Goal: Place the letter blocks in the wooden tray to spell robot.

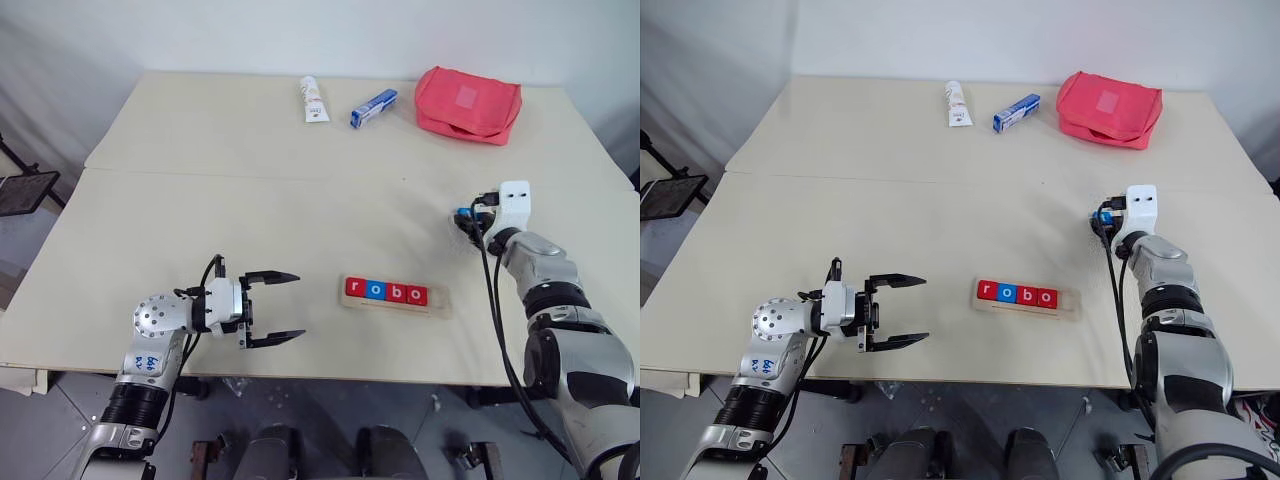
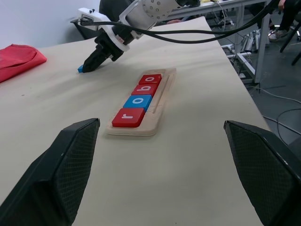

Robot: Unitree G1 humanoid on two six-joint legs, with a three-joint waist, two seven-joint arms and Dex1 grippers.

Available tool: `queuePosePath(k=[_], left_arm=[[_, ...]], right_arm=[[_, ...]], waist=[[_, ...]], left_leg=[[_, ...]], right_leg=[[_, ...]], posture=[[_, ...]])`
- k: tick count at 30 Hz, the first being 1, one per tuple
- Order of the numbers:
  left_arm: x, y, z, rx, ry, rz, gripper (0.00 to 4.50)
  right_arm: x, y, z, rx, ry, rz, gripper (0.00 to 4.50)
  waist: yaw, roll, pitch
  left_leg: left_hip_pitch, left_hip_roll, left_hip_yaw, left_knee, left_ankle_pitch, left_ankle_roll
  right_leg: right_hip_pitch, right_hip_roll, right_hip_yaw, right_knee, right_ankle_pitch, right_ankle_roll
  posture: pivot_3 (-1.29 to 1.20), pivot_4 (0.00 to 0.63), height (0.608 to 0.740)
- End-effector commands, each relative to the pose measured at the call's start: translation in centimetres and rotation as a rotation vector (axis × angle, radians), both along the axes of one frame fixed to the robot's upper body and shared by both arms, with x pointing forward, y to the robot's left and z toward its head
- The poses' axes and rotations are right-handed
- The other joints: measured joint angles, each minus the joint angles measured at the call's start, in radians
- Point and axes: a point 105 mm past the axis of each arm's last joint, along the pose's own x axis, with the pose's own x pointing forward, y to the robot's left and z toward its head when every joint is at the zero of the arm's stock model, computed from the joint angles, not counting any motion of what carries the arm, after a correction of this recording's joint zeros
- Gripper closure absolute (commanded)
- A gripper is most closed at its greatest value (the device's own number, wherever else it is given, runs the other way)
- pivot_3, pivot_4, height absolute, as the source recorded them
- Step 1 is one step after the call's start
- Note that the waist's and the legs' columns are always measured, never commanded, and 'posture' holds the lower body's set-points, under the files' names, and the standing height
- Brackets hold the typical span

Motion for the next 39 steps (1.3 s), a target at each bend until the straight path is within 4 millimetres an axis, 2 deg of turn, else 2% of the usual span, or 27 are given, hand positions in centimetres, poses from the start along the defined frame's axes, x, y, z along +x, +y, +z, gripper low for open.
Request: queuePosePath(k=[1, 8, 9, 12, 15, 17, 22, 25, 32, 38, 39], left_arm=[[-0.1, 0.0, 0.7, -0.023, -0.027, -0.001, 0.00], [-0.3, 0.1, 0.4, -0.018, -0.009, -0.027, 0.00], [-0.3, 0.2, 0.3, -0.016, -0.005, -0.030, 0.00], [-0.2, 0.5, 0.0, -0.007, 0.016, -0.051, 0.00], [-0.2, 0.7, -0.1, -0.008, 0.030, -0.074, 0.00], [0.0, 0.8, -0.1, -0.011, 0.035, -0.080, 0.00], [0.2, 0.9, 0.0, -0.017, 0.041, -0.093, 0.00], [0.2, 1.0, 0.1, -0.024, 0.045, -0.105, 0.00], [0.3, 1.8, 0.3, -0.017, 0.044, -0.074, 0.00], [0.2, 1.6, 0.3, -0.015, 0.035, -0.075, 0.00], [0.3, 1.6, 0.3, -0.015, 0.034, -0.075, 0.00]], right_arm=[[-0.2, -1.0, 0.5, 0.008, -0.034, -0.041, 3.03], [-2.5, 0.1, 2.5, -0.004, -0.129, -0.007, 3.03], [-3.3, 0.3, 2.7, 0.001, -0.139, -0.012, 3.03], [-8.0, 1.8, 3.3, -0.016, -0.166, -0.016, 3.03], [-11.3, 3.3, 2.5, -0.017, -0.131, -0.014, 3.03], [-12.9, 3.5, 2.2, 0.003, -0.115, -0.051, 3.03], [-15.0, 3.6, 2.0, 0.033, -0.101, -0.107, 3.03], [-16.9, 3.6, 0.7, 0.048, -0.064, -0.148, 3.03], [-18.0, 3.1, -0.5, 0.064, -0.035, -0.184, 3.03], [-17.9, 2.7, -1.7, 0.079, -0.013, -0.185, 3.03], [-17.9, 2.6, -1.8, 0.081, -0.011, -0.182, 2.68]], waist=[[0.000, 0.000, 0.000], [0.001, 0.000, 0.000], [0.001, 0.000, 0.000], [0.011, 0.002, -0.001], [0.023, 0.002, -0.001], [0.025, 0.002, -0.001], [0.025, 0.002, -0.001], [0.028, 0.002, -0.001], [0.023, 0.002, -0.001], [0.024, 0.002, -0.001], [0.024, 0.002, -0.001]], left_leg=[[0.000, 0.000, 0.000, 0.000, 0.000, 0.000], [-0.001, 0.000, -0.001, -0.002, 0.000, 0.000], [-0.001, 0.000, -0.001, -0.002, 0.000, 0.000], [-0.001, 0.001, -0.002, -0.003, 0.000, 0.000], [-0.001, 0.001, -0.002, -0.004, 0.000, -0.001], [0.000, 0.000, 0.000, -0.002, 0.000, -0.001], [0.001, 0.000, 0.001, 0.000, 0.000, -0.001], [0.001, 0.000, 0.000, -0.002, 0.000, -0.001], [0.002, 0.000, 0.002, -0.002, 0.000, -0.001], [0.002, 0.001, 0.002, -0.002, 0.000, -0.001], [0.002, 0.000, 0.002, -0.002, 0.000, -0.001]], right_leg=[[0.000, 0.000, 0.000, 0.000, 0.000, 0.000], [-0.001, 0.000, 0.000, 0.000, 0.000, 0.000], [-0.001, 0.000, 0.000, 0.000, 0.000, 0.000], [-0.002, 0.000, 0.002, 0.000, 0.000, 0.000], [-0.002, 0.000, 0.005, 0.001, 0.000, 0.000], [-0.002, 0.001, 0.004, 0.000, 0.000, 0.000], [-0.001, 0.001, 0.006, 0.000, 0.000, 0.000], [-0.002, 0.002, 0.006, 0.000, 0.000, 0.000], [-0.002, 0.004, 0.009, 0.000, 0.000, 0.000], [-0.002, 0.005, 0.011, 0.000, 0.000, 0.000], [-0.002, 0.005, 0.011, 0.000, 0.000, 0.000]], posture=[[0.00, 0.150, 0.740], [0.00, 0.150, 0.740], [0.00, 0.150, 0.740], [0.00, 0.150, 0.740], [0.00, 0.150, 0.740], [0.00, 0.150, 0.740], [0.00, 0.150, 0.740], [0.00, 0.150, 0.740], [0.00, 0.150, 0.740], [0.00, 0.150, 0.740], [0.00, 0.150, 0.740]])
